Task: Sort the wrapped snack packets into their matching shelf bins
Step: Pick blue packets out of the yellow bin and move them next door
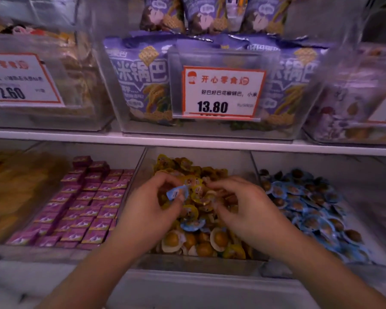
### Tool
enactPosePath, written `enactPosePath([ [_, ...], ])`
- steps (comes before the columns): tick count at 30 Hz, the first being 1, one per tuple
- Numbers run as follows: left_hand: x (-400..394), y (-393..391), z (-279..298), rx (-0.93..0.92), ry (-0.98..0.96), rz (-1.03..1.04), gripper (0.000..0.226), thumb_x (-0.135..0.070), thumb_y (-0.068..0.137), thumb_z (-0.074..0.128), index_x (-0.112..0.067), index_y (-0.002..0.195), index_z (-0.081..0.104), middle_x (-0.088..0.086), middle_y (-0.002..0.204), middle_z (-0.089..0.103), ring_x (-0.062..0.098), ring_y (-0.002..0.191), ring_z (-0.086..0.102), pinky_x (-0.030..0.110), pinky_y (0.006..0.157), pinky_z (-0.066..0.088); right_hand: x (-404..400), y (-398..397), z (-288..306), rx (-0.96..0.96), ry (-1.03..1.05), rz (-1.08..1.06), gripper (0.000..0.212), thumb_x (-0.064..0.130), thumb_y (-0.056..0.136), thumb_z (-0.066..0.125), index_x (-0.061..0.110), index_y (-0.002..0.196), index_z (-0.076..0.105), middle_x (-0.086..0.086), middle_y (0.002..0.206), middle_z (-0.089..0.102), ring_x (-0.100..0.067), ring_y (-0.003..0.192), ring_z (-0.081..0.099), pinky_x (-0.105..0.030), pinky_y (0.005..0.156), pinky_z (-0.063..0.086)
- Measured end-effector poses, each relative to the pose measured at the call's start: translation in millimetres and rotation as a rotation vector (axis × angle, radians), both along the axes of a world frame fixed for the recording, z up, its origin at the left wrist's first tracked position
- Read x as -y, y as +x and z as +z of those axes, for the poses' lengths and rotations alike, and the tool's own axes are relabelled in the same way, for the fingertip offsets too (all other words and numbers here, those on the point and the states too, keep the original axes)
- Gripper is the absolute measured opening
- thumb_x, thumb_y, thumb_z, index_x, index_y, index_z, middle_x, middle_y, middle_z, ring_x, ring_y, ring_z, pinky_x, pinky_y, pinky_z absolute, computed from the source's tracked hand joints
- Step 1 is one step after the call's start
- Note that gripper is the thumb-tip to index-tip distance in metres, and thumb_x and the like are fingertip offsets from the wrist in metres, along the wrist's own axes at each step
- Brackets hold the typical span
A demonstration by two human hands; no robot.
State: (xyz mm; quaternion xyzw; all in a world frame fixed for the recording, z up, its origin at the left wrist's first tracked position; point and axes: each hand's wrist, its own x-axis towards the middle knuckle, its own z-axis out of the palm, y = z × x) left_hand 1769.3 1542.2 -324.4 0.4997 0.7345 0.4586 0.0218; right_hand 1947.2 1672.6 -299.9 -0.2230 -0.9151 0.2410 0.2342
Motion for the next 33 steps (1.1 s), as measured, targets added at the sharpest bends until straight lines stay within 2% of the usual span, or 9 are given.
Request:
enactPosePath([
  [5,4,12,-2,-0.379,-0.304,-0.27,0.026,-0.03,0.077,0.06,-0.035,0.102,0.055,-0.018,0.099,0.055,0.006,0.092,0.057,0.024,0.078,0.043,16,-11,-15,0.449,0.055,0.175,0.042,0.048,0.087,0.064,0.026,0.123,0.062,-0.001,0.116,0.059,-0.021,0.11,0.055,-0.038,0.092,0.047],
  [11,-5,13,-9,-0.522,-0.47,-0.257,0.051,-0.057,0.081,0.063,-0.038,0.127,0.052,-0.016,0.116,0.059,0.014,0.103,0.053,0.031,0.088,0.042,7,-12,-16,0.339,-0.058,0.056,0.028,0.026,0.082,0.07,0.031,0.109,0.07,0.008,0.109,0.069,-0.012,0.103,0.06,-0.025,0.085,0.048],
  [14,-6,14,-11,-0.387,-0.376,-0.213,0.034,-0.046,0.082,0.063,-0.037,0.115,0.059,-0.015,0.101,0.067,0.01,0.094,0.06,0.033,0.082,0.049,6,-15,-19,0.249,-0.189,-0.008,0.025,0.014,0.084,0.065,0.031,0.101,0.073,0.011,0.103,0.071,-0.006,0.1,0.063,-0.026,0.089,0.051],
  [18,-6,3,-9,-0.012,-0.241,-0.066,0.019,-0.031,0.086,0.058,-0.038,0.103,0.064,-0.015,0.091,0.07,0.002,0.082,0.066,0.033,0.073,0.055,1,-16,-14,0.006,-0.387,-0.118,0.033,0.01,0.09,0.062,0.042,0.082,0.069,0.019,0.087,0.068,0.006,0.078,0.063,-0.007,0.063,0.046],
  [20,-5,-3,-8,0.005,-0.239,-0.043,0.017,-0.024,0.089,0.059,-0.038,0.096,0.065,-0.018,0.091,0.07,0.001,0.083,0.066,0.032,0.074,0.055,3,-15,-14,0.039,-0.299,-0.13,0.028,0.016,0.092,0.06,0.042,0.09,0.068,0.019,0.091,0.067,0.003,0.076,0.063,-0.011,0.06,0.047],
  [23,-2,1,-8,-0.157,-0.257,-0.131,0.017,-0.029,0.092,0.051,-0.034,0.098,0.066,-0.022,0.089,0.062,-0.001,0.084,0.059,0.029,0.074,0.049,9,-14,-16,0.26,-0.129,-0.023,0.023,0.023,0.093,0.057,0.032,0.113,0.065,0.01,0.103,0.065,-0.011,0.094,0.061,-0.028,0.079,0.051],
  [27,-4,9,-14,-0.544,-0.47,-0.214,0.043,-0.064,0.088,0.04,-0.038,0.12,0.055,-0.012,0.11,0.051,0.013,0.104,0.053,0.033,0.088,0.039,9,-11,-15,0.461,-0.107,0.129,0.047,0.045,0.085,0.068,0.034,0.129,0.053,0.008,0.118,0.056,-0.012,0.108,0.053,-0.033,0.092,0.048],
  [30,-7,7,-16,-0.593,-0.559,-0.194,0.059,-0.075,0.079,0.046,-0.041,0.128,0.047,-0.011,0.115,0.047,0.015,0.109,0.049,0.034,0.088,0.036,9,-12,-15,0.459,-0.078,0.108,0.057,0.037,0.082,0.074,0.035,0.134,0.051,0.007,0.126,0.056,-0.014,0.115,0.053,-0.032,0.096,0.048],
  [33,-11,9,-16,-0.577,-0.522,-0.162,0.05,-0.071,0.078,0.052,-0.041,0.117,0.049,-0.012,0.112,0.051,0.015,0.106,0.053,0.034,0.085,0.037,8,-16,-17,0.43,-0.051,0.086,0.055,0.031,0.081,0.074,0.033,0.132,0.055,0.003,0.126,0.058,-0.018,0.115,0.055,-0.032,0.094,0.048],
])
